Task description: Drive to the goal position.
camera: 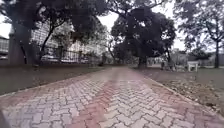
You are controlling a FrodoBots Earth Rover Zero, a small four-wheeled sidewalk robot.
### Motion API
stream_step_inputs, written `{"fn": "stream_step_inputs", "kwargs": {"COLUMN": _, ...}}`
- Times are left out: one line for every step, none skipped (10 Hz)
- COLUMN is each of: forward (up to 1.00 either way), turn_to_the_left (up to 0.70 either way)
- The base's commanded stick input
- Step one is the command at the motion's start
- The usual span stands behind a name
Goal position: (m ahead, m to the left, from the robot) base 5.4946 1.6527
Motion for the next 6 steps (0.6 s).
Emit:
{"fn": "stream_step_inputs", "kwargs": {"forward": 0.7, "turn_to_the_left": 0.0}}
{"fn": "stream_step_inputs", "kwargs": {"forward": 0.7, "turn_to_the_left": 0.0}}
{"fn": "stream_step_inputs", "kwargs": {"forward": 0.7, "turn_to_the_left": 0.0}}
{"fn": "stream_step_inputs", "kwargs": {"forward": 0.7, "turn_to_the_left": 0.0}}
{"fn": "stream_step_inputs", "kwargs": {"forward": 0.7, "turn_to_the_left": 0.0}}
{"fn": "stream_step_inputs", "kwargs": {"forward": 0.7, "turn_to_the_left": 0.0}}
